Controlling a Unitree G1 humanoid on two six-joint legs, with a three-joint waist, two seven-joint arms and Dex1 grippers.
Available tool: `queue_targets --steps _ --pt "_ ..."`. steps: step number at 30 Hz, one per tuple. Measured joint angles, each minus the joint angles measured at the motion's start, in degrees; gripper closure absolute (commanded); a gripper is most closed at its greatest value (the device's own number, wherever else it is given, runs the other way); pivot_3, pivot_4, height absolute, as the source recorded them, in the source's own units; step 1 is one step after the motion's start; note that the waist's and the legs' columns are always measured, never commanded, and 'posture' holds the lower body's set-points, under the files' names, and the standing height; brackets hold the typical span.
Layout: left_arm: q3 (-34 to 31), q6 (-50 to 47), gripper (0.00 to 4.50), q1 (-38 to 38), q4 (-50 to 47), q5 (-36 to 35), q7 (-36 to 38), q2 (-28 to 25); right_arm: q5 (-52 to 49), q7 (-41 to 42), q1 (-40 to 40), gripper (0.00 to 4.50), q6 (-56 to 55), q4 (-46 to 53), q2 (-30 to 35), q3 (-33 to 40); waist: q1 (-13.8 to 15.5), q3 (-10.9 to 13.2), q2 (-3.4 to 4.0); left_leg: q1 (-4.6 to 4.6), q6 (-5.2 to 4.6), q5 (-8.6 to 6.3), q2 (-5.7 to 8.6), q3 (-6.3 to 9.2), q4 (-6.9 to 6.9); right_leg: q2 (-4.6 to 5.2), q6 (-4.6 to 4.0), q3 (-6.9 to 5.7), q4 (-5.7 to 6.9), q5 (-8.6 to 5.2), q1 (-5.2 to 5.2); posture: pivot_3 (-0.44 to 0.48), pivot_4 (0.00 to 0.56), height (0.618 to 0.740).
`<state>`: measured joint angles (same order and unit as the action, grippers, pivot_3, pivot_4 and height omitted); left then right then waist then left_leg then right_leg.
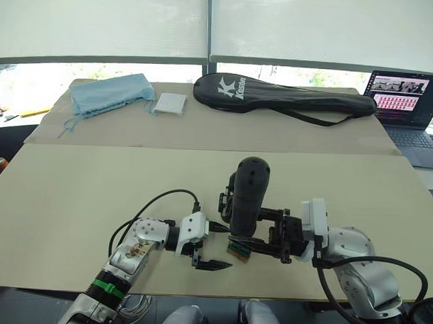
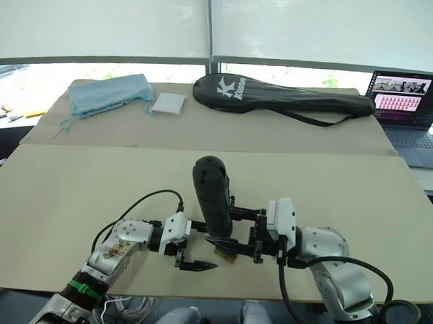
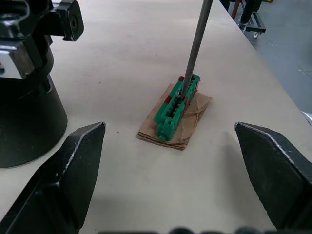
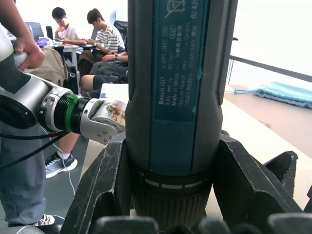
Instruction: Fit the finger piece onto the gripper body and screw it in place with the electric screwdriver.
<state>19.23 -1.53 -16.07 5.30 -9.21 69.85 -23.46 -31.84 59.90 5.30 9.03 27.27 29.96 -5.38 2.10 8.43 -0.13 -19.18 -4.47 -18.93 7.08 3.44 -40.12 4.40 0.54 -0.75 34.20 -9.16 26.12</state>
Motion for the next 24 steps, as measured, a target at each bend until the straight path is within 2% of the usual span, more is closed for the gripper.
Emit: queue_targets --steps 24 --pt "0.0 0.13 0.03 -0.04 0.12 0.0 0.04 0.04 -0.5 -0.16 0.0 2.59 0.14 -0.53 0.37 0.37 0.01 0.0 0.0 0.0 0.0 0.0 0.0 0.0 0.0 0.0 0.0 0.01 0.0 0.0 0.0 0.0 0.15 0.74"
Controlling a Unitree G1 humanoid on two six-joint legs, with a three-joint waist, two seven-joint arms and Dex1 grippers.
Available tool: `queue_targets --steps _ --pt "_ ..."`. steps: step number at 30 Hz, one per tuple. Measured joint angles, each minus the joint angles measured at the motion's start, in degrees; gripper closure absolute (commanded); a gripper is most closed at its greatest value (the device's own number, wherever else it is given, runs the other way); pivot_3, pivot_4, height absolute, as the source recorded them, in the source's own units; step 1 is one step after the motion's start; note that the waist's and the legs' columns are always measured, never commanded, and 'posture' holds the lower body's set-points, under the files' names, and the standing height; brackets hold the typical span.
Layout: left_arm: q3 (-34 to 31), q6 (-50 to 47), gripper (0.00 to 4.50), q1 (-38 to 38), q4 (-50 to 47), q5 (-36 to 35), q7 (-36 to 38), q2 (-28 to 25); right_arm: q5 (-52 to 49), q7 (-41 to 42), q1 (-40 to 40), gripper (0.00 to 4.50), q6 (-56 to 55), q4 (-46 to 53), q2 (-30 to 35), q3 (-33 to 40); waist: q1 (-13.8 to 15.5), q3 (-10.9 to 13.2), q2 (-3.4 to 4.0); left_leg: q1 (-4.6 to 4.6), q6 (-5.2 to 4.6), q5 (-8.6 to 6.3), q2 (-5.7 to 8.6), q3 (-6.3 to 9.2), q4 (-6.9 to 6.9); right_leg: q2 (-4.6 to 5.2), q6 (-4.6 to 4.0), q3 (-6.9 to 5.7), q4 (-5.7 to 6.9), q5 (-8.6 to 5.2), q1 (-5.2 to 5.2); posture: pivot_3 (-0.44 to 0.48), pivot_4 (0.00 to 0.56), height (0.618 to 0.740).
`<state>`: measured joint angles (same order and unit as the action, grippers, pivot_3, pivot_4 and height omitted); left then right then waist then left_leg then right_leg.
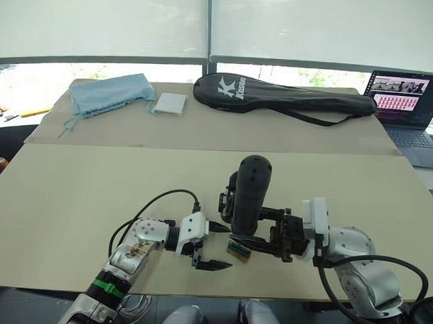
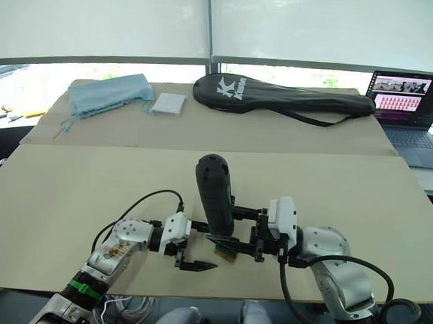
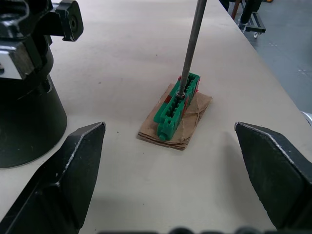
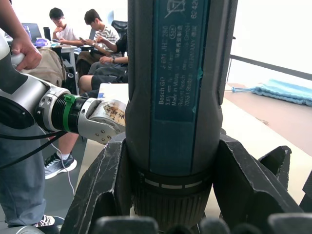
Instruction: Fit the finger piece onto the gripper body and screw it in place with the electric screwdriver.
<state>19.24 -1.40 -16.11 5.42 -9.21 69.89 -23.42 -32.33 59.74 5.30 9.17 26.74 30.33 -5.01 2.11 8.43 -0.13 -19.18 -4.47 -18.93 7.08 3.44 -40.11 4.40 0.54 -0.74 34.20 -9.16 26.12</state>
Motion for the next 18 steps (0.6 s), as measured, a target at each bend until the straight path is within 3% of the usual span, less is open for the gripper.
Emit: queue_targets --steps 18 --pt "0.0 -0.03 0.03 -0.01 0.03 0.0 -0.02 0.02 0.72 -0.25 0.0 2.59 0.0 -0.08 0.28 -0.52 0.01 -0.01 0.0 0.01 0.0 0.0 0.0 0.0 0.0 0.0 0.0 0.0 0.0 0.0 -0.01 0.0 0.15 0.74"
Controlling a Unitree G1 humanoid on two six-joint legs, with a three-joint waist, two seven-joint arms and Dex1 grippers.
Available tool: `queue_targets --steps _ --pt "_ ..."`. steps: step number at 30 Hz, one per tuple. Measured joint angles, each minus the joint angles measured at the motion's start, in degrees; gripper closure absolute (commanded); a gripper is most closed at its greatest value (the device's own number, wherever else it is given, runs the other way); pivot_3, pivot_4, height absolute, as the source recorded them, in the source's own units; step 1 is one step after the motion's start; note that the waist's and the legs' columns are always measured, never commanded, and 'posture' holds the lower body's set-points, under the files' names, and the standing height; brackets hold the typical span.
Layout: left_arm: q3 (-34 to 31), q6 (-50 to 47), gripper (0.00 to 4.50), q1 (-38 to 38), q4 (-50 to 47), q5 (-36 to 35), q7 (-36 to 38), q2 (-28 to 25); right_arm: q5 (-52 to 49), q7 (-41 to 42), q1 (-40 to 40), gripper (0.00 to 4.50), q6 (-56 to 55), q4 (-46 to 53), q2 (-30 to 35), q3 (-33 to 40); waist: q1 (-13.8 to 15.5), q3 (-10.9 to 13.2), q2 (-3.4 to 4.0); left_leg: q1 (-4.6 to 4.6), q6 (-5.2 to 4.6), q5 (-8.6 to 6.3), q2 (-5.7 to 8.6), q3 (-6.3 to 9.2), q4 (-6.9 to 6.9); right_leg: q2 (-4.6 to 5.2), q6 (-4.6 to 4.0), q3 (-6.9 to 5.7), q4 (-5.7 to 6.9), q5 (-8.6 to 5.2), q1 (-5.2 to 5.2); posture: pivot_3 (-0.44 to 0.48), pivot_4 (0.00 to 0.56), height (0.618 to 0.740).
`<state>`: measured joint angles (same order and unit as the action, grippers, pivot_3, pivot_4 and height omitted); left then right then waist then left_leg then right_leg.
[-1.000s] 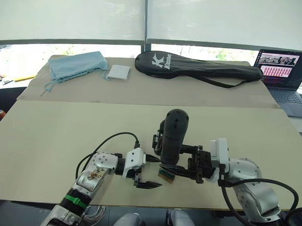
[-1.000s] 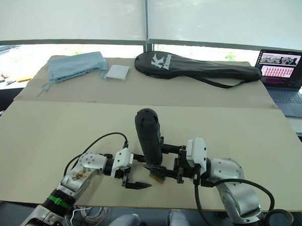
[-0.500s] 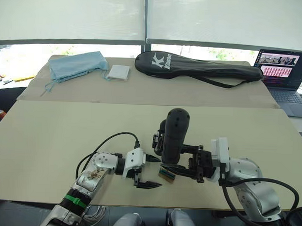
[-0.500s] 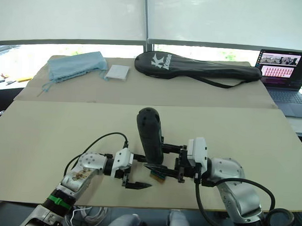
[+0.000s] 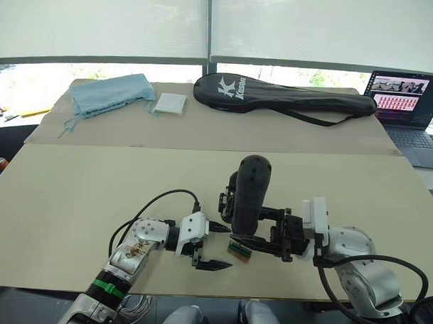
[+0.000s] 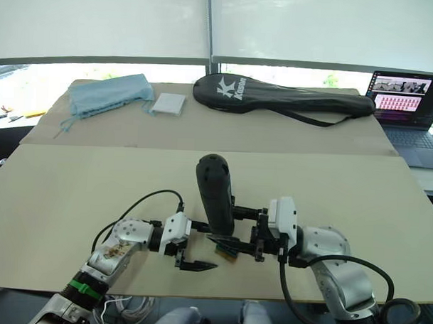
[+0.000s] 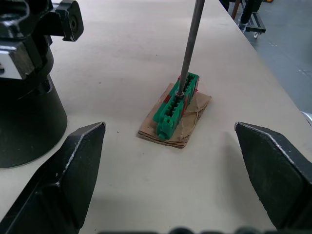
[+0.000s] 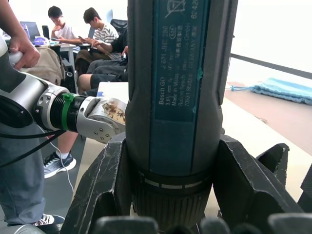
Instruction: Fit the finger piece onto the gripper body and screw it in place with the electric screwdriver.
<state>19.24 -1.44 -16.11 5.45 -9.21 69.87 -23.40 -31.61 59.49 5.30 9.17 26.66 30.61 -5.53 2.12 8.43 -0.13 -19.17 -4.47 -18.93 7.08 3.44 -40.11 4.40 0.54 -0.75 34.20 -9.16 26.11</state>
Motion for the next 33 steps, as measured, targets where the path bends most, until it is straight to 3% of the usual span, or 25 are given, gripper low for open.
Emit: queue_targets --steps 21,33 --pt "-0.11 0.11 0.03 0.21 0.28 -0.25 0.4 -0.09 0.96 -0.95 0.1 2.59 -0.43 0.82 0.32 -1.27 -0.07 -0.27 -0.02 0.03 0.0 0.0 -0.01 0.0 0.01 -0.01 0.0 0.0 -0.01 0.0 -0.02 0.0 0.15 0.74" --pt "-1.94 0.54 0.03 1.72 0.32 -4.7 2.79 -1.02 -2.43 -1.29 1.19 2.59 2.85 1.73 0.68 -0.39 -0.76 -0.26 -0.03 -0.04 0.0 0.0 -0.03 0.0 0.02 -0.01 -0.01 0.02 0.0 0.0 0.07 0.0 0.15 0.74"
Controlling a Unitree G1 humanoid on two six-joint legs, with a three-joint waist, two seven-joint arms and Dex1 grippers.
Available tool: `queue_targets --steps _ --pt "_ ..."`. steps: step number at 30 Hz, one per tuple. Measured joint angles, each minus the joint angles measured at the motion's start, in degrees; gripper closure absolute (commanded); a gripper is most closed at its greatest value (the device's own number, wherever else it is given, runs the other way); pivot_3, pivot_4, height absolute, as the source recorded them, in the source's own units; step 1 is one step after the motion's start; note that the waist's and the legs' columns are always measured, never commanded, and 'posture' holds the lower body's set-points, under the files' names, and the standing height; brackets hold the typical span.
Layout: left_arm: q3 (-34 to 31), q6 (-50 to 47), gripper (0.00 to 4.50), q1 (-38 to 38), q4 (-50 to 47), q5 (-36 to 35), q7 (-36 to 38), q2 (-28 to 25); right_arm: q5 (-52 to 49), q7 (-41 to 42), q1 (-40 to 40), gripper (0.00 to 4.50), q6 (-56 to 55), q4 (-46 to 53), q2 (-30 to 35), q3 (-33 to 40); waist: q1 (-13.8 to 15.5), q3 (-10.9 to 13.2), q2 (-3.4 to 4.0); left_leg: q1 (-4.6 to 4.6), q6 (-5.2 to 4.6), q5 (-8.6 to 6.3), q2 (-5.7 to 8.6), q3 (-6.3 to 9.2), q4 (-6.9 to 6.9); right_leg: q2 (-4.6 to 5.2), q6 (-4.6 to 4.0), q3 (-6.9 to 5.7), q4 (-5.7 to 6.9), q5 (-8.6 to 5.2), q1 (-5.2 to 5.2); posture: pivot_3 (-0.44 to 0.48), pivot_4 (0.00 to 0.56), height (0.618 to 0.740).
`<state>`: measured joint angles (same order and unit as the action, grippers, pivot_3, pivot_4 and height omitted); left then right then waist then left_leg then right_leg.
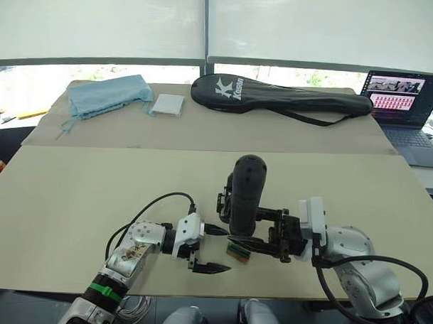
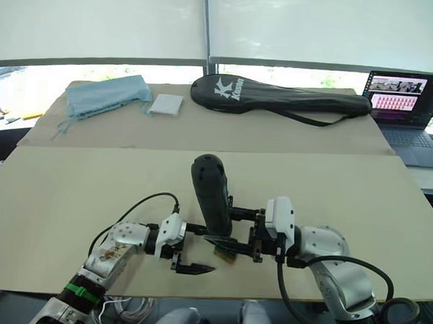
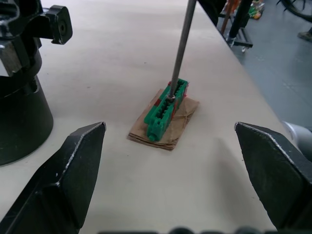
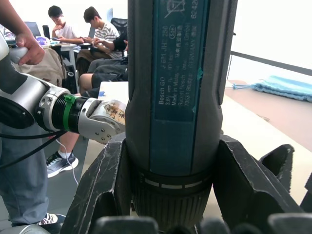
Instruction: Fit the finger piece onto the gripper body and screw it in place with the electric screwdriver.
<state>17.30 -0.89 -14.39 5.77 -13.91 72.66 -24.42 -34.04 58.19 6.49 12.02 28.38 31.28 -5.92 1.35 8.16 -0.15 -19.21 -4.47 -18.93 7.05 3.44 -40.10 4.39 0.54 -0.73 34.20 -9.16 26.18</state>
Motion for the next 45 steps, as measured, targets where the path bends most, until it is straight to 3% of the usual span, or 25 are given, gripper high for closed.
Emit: queue_targets --steps 9,15,24,31,36,45 --pt "-3.89 2.5 0.03 1.28 1.21 -4.85 2.99 -0.75 -2.0 -0.93 2.02 2.59 1.13 1.62 0.52 1.31 -0.63 0.03 -0.03 -0.03 0.0 0.0 0.0 0.0 0.0 0.0 0.0 -0.02 0.0 0.0 0.03 0.0 0.15 0.74" --pt "-9.98 2.94 0.03 2.68 -4.28 -13.41 4.6 -1.18 -4.42 -2.31 4.29 2.59 3.05 5.02 0.95 2.4 -0.62 0.06 -0.05 -0.03 0.0 0.0 0.0 0.0 0.01 0.01 0.0 -0.01 -0.02 0.0 0.03 0.0 0.15 0.74" --pt "-16.88 -6.49 0.03 3.63 -10.49 -20.57 4.17 -7.97 -10.24 -6.3 8.54 2.59 7.54 8.32 1.86 4.87 -0.68 0.09 -0.05 -0.03 0.0 0.0 0.0 0.0 0.03 -0.03 -0.01 -0.09 -0.01 0.0 0.05 0.0 0.15 0.74" --pt "-19.83 -13.39 0.03 2.19 -11.41 -24.12 1.83 -10.14 -14.57 -8.6 12.14 2.59 9.91 9.55 3.72 7.77 -0.64 0.16 -0.07 -0.03 0.0 0.0 0.01 0.0 0.04 -0.02 -0.01 -0.12 -0.02 0.0 0.04 0.0 0.15 0.74" --pt "-18.3 -10.71 0.03 0.37 -6.82 -17.07 -2.8 -8.46 -16.26 -9.33 13.43 2.59 11.26 9.68 4.61 9.0 -0.6 0.16 -0.07 -0.03 0.01 0.0 0.02 0.0 0.04 0.0 -0.01 -0.11 -0.03 0.01 0.02 0.0 0.15 0.74" --pt "-9.59 -5.2 0.03 -3.82 0.71 -4.02 -9.28 -1.78 -16.8 -9.76 14.79 2.59 12.09 9.7 5.22 9.03 -0.58 0.2 -0.14 -0.06 0.0 0.0 0.02 0.0 0.03 0.02 -0.01 -0.05 -0.04 0.01 0.03 0.0 0.15 0.74"
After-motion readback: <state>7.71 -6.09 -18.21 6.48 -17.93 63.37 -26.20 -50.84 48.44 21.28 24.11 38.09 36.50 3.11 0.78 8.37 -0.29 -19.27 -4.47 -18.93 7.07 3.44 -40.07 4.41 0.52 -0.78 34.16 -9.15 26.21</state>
